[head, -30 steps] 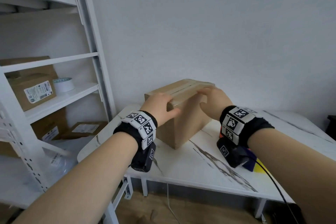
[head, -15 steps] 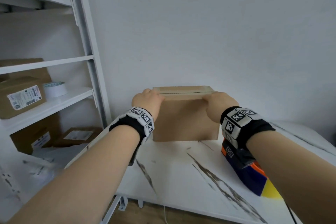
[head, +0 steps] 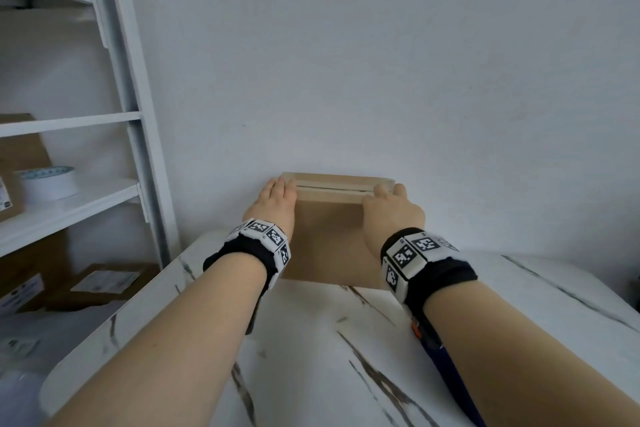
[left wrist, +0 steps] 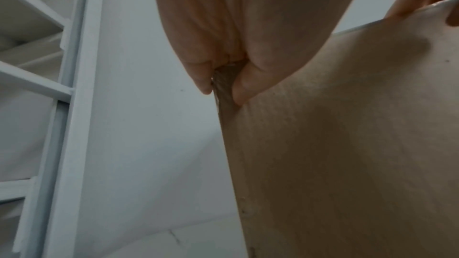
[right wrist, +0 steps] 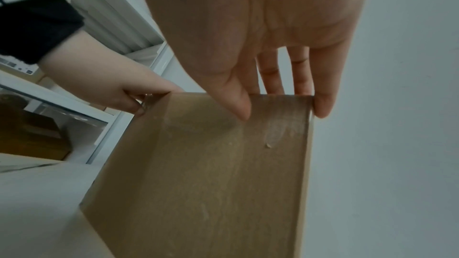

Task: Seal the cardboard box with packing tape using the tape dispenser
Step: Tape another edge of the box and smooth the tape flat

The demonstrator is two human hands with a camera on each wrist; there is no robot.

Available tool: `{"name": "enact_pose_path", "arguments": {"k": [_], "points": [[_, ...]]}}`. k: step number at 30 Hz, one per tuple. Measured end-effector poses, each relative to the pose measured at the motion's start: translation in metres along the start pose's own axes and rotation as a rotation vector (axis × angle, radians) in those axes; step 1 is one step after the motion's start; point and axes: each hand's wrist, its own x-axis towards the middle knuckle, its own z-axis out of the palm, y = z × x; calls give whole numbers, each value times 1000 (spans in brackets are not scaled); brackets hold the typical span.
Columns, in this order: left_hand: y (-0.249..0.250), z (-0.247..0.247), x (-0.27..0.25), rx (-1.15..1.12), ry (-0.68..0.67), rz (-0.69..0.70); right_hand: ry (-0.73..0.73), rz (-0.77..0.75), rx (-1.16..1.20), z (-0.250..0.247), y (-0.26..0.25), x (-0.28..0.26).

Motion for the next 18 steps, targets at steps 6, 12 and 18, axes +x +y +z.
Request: {"name": "enact_pose_path", "arguments": {"k": [6, 12, 18], "points": [[2, -7, -7, 46, -79, 7, -51, -27, 49, -4, 6, 2], [20, -13, -37, 119, -122, 125, -146, -95, 35, -25, 15, -8], [35, -29, -40, 75, -191, 85, -372, -107, -23, -35, 45, -58]]}}
